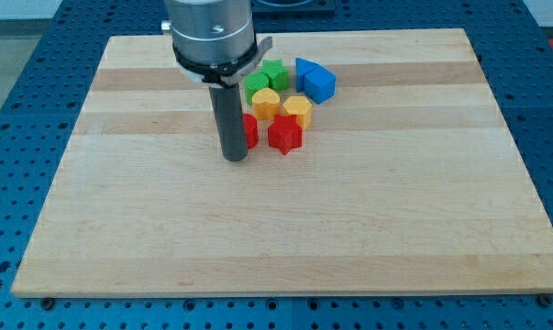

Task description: Slide the red circle right a bit

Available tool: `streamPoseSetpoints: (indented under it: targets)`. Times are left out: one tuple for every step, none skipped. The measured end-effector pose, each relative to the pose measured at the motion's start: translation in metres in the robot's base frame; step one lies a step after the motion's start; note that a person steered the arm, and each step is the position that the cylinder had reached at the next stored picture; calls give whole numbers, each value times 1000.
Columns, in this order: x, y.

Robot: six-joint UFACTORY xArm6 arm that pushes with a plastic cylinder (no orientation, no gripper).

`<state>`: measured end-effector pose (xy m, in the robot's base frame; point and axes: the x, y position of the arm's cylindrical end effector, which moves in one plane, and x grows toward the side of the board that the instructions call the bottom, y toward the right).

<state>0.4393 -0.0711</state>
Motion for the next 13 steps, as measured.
streamPoseSetpoints:
  targets:
    - [2,-8]
    - [12,-30]
    - [0,-54]
    - [-19,-67]
    - [-44,-66]
    - [-61,-50]
    - [-61,-33]
    - [-61,-27]
    - [-61,-26]
    - [-61,-22]
    - [-61,-20]
    - [-56,-20]
    - [-47,-20]
